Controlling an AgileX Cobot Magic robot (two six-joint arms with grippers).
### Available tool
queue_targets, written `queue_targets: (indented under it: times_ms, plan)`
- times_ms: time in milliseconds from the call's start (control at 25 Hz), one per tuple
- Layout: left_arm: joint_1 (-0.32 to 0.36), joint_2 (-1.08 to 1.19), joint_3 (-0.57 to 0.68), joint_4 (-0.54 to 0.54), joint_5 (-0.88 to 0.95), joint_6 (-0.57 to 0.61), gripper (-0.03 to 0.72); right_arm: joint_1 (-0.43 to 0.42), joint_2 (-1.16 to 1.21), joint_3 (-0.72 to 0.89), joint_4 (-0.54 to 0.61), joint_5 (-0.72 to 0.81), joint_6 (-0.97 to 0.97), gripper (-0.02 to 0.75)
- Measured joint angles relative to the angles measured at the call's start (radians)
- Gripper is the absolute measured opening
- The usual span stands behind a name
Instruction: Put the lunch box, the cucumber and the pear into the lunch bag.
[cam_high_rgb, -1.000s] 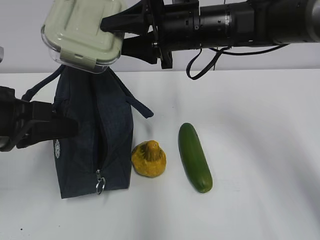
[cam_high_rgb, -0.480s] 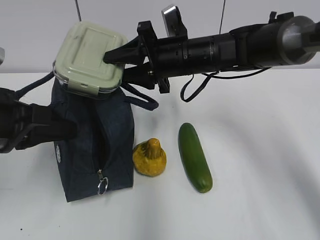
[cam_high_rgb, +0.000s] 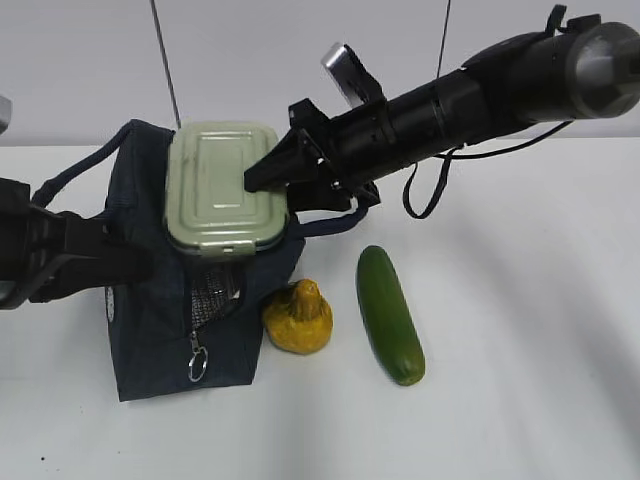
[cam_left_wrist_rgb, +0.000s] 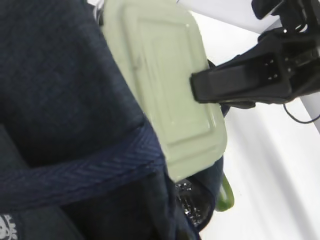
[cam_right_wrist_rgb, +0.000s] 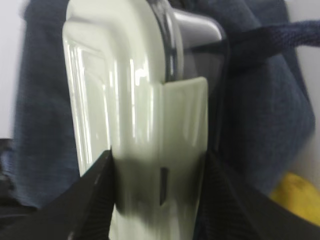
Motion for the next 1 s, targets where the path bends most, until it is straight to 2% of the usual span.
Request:
queue_targets:
  times_ms: [120, 360, 760, 1000]
  plan:
    - [-0.001, 0.000, 0.000, 0.004, 0.001, -0.001, -0.015, 0.009, 0.000, -0.032, -0.147, 0.002, 0.077, 0.375]
    - [-0.003, -0.001, 0.000, 0.009, 0.001, -0.003, -0.015, 0.091, 0.002, -0.079, -0.260, -0.037, 0.135, 0.375]
    - [-0.003, -0.001, 0.000, 0.009, 0.001, -0.004, -0.015, 0.177, 0.057, -0.090, -0.277, -0.161, 0.177, 0.375]
    - [-0.003, -0.001, 0.000, 0.009, 0.001, -0.004, -0.015, 0.179, 0.102, -0.103, -0.262, -0.188, 0.181, 0.379]
